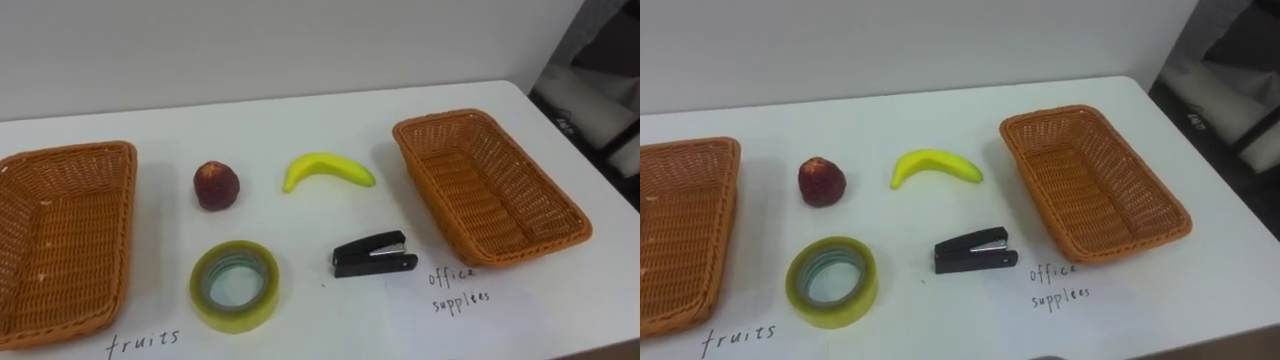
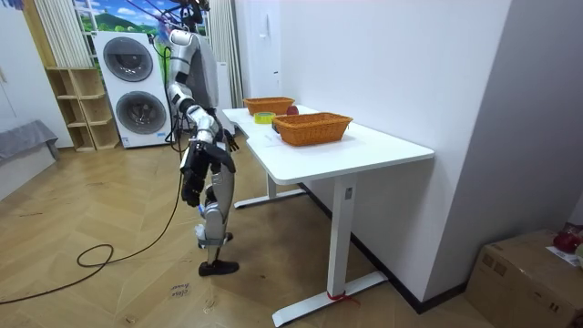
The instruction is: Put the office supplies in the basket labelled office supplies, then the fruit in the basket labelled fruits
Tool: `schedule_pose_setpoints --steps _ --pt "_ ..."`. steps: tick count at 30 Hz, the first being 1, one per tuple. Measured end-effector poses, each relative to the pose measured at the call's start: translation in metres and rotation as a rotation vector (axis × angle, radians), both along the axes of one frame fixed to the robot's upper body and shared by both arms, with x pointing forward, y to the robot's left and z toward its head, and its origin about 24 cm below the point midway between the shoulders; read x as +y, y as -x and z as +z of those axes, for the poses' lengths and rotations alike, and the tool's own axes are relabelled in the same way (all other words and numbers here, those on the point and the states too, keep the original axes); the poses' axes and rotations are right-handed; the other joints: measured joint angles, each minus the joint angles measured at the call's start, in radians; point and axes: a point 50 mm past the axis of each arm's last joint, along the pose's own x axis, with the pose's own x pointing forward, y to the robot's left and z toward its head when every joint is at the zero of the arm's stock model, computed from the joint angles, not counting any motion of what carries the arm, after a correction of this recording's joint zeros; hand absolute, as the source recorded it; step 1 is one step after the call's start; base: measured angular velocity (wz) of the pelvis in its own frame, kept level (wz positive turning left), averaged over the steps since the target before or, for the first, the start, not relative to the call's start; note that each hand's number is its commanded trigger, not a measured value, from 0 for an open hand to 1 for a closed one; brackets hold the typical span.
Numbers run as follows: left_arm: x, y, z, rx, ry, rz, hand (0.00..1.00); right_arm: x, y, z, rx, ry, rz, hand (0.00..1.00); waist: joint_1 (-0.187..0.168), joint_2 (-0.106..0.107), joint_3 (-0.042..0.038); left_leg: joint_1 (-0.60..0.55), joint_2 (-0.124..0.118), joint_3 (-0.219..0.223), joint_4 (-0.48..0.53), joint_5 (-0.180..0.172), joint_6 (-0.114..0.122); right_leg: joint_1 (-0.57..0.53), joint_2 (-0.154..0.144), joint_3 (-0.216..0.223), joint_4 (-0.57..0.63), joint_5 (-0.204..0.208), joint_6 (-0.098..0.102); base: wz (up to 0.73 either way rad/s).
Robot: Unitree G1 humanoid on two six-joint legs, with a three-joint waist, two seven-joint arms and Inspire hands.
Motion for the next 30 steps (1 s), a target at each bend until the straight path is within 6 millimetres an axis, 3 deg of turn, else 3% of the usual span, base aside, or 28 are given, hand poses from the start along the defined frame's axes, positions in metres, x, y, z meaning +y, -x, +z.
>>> schedule_pose_setpoints --steps 11,16,22,30 --pt "-0.003 0.003 -0.003 0.027 0.023 -0.03 0.0 -0.015 -0.031 0.064 0.055 0.369 0.052 0.0 0.002 -0.007 0.0011 -0.008 0.002 -0.001 -0.005 0.0 0.0 -0.009 0.001 -0.003 0.012 0.0 0.0 0.0" --pt "-0.003 0.003 -0.003 0.031 0.023 -0.031 0.0 -0.013 -0.053 0.102 -0.017 0.558 0.082 0.0 0.008 -0.006 0.0042 -0.009 0.002 0.0 -0.003 0.0 0.0 -0.01 0.001 -0.002 0.011 0.0 0.0 -0.01" --pt "-0.003 0.001 -0.004 0.038 0.026 -0.04 0.0 -0.006 -0.062 0.134 -0.099 0.696 0.099 0.0 0.03 -0.009 0.0026 -0.012 0.001 -0.003 -0.002 0.0 0.0 -0.015 0.001 -0.003 0.013 0.0 0.0 0.0" --pt "-0.003 0.006 -0.006 0.07 0.037 -0.05 0.0 -0.003 -0.074 0.172 -0.125 0.923 0.142 0.0 0.031 -0.014 0.0036 -0.028 0.002 -0.002 0.002 0.0 0.0 -0.031 0.001 -0.006 0.013 0.0 0.0 0.0"
